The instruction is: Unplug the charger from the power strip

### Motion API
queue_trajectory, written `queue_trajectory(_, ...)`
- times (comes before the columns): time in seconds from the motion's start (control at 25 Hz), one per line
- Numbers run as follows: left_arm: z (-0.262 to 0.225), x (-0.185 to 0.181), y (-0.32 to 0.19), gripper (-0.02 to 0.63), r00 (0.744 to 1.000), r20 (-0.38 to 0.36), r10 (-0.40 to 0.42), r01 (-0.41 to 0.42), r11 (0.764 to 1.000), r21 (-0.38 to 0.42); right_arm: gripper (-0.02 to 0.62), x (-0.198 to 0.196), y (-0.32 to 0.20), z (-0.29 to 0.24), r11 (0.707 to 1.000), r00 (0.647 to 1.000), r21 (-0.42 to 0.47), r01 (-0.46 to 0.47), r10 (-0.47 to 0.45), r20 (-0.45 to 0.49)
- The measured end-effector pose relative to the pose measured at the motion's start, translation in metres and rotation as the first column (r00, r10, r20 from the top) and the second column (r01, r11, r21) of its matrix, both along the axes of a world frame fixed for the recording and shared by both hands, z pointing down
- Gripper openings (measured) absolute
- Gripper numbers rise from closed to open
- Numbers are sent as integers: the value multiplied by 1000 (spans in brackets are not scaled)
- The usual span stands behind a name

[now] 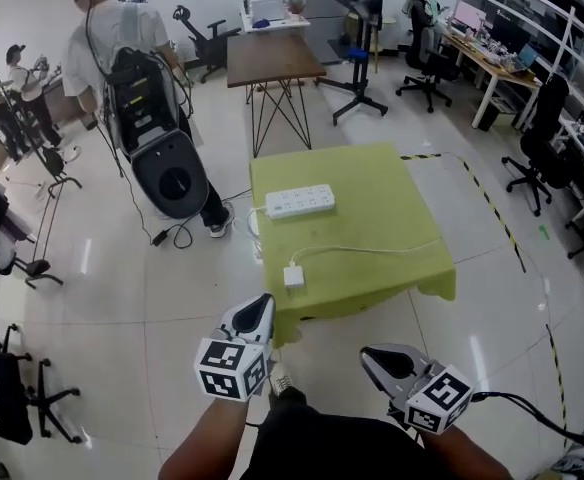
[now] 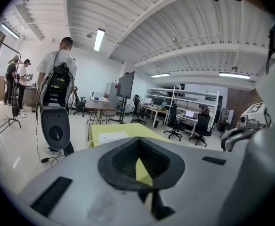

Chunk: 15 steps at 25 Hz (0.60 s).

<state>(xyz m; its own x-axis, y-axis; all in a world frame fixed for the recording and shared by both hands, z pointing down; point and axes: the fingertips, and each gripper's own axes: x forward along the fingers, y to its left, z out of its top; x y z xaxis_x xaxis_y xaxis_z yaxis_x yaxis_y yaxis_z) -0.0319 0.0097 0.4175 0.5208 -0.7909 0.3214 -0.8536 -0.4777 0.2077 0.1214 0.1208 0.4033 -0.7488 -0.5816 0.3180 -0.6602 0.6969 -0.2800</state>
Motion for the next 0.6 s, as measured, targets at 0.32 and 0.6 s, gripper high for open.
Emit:
queue_trajectory(0.32, -4, 16, 70, 6, 998, 41, -39, 38, 999, 7, 2, 26, 68, 9, 1000, 999, -1, 25, -25, 25)
queue_trajectory(0.6, 3, 34, 112, 6, 998, 44, -48, 48, 999, 2, 2, 38, 95, 10, 999, 999, 17, 47, -47, 24)
